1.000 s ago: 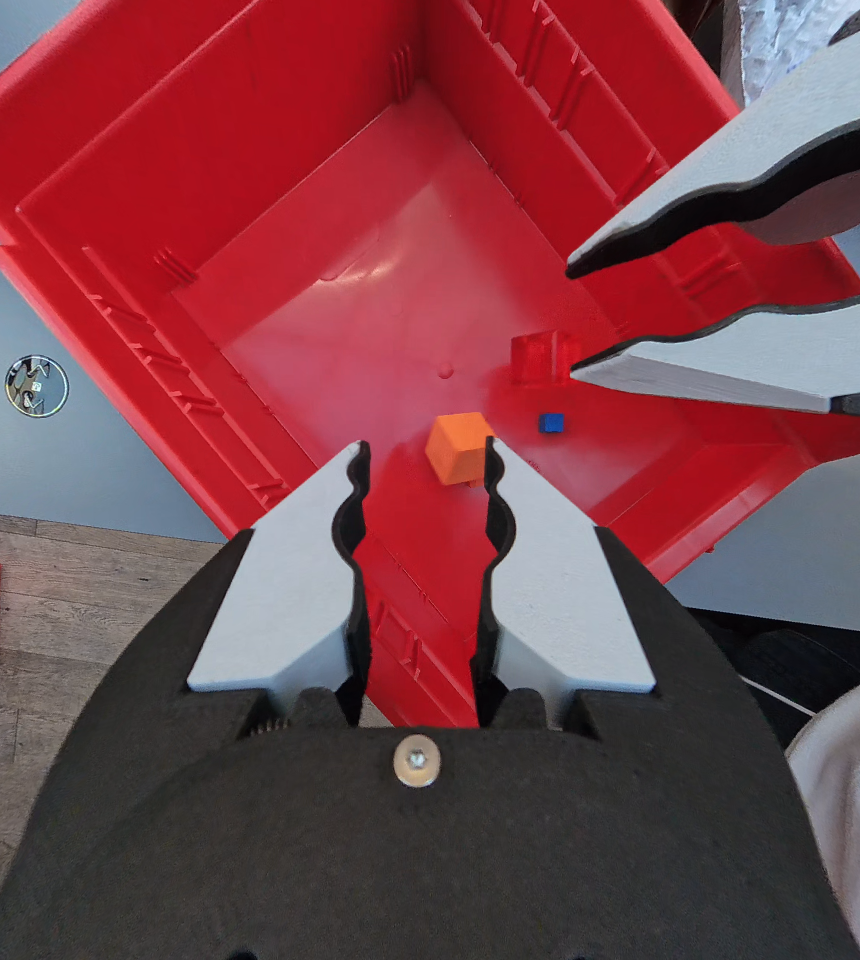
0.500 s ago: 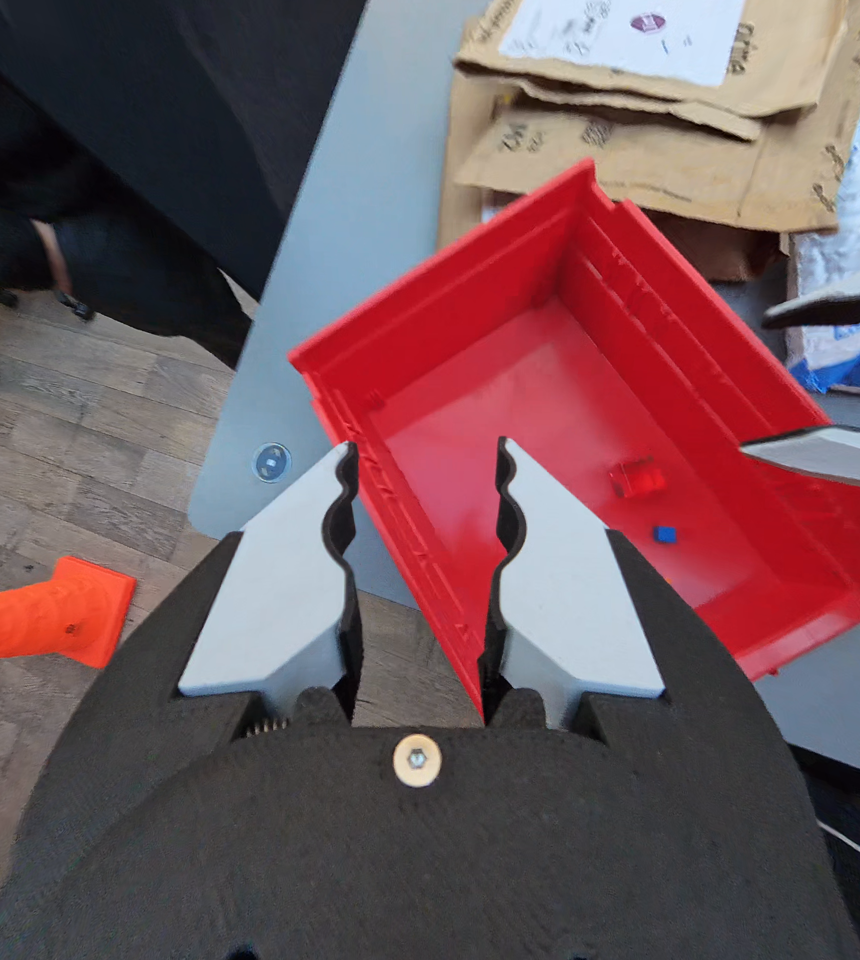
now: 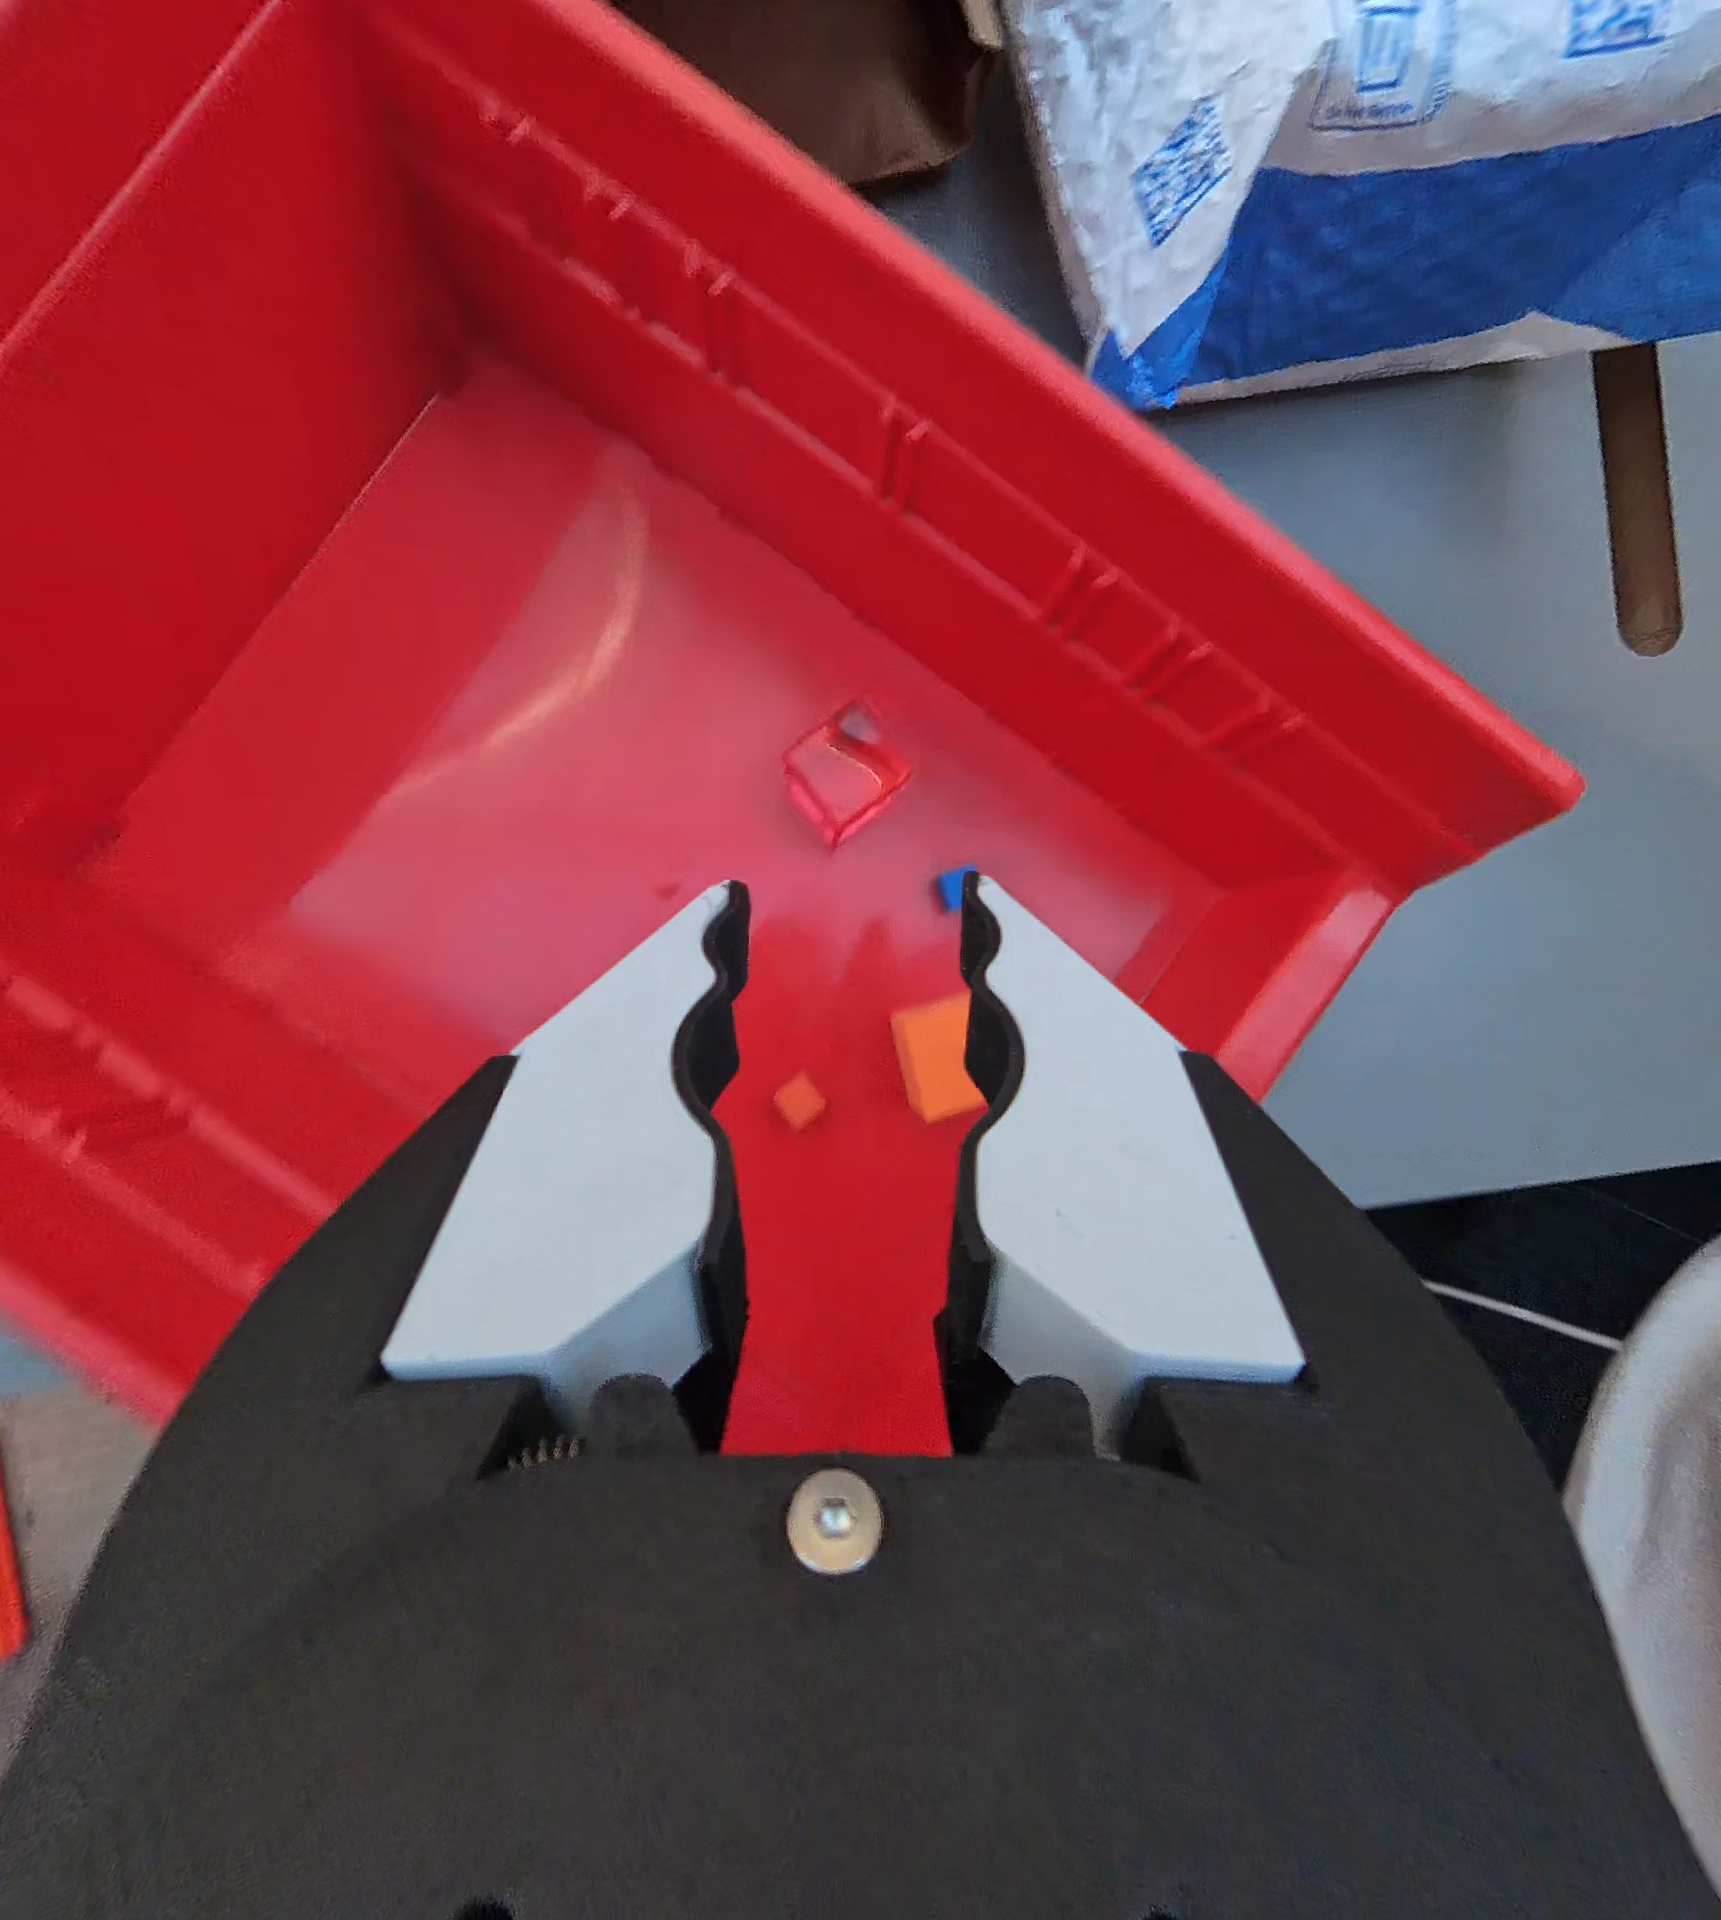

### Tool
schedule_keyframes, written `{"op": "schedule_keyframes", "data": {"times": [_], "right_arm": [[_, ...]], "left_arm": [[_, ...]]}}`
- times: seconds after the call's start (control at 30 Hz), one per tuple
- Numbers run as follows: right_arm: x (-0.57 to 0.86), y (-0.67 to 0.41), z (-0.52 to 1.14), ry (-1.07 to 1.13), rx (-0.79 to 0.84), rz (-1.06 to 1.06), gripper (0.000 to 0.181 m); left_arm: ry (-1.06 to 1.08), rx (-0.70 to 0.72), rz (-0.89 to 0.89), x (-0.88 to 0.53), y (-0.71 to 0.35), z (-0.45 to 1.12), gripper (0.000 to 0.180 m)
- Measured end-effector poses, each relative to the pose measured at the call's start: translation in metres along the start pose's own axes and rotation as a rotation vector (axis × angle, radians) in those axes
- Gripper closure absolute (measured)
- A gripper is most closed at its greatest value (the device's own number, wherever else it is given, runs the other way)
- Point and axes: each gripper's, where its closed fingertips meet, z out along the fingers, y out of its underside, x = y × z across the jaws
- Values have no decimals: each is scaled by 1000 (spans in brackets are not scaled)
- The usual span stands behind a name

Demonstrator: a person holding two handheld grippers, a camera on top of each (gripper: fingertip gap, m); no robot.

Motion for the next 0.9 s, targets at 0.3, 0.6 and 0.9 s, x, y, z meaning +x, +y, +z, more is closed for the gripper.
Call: {"op": "schedule_keyframes", "data": {"times": [0.3, 0.6, 0.9], "right_arm": [[6, -6, -14, -12, 16, 14, 132], [23, 5, -35, 19, 66, 84, 136], [39, 21, -34, 19, 83, 153, 138]], "left_arm": [[91, -155, 578, 3, -2, 75, 141], [174, 100, 89, -11, -36, 34, 154], [822, 1032, -648, -65, -131, -163, 154]]}}
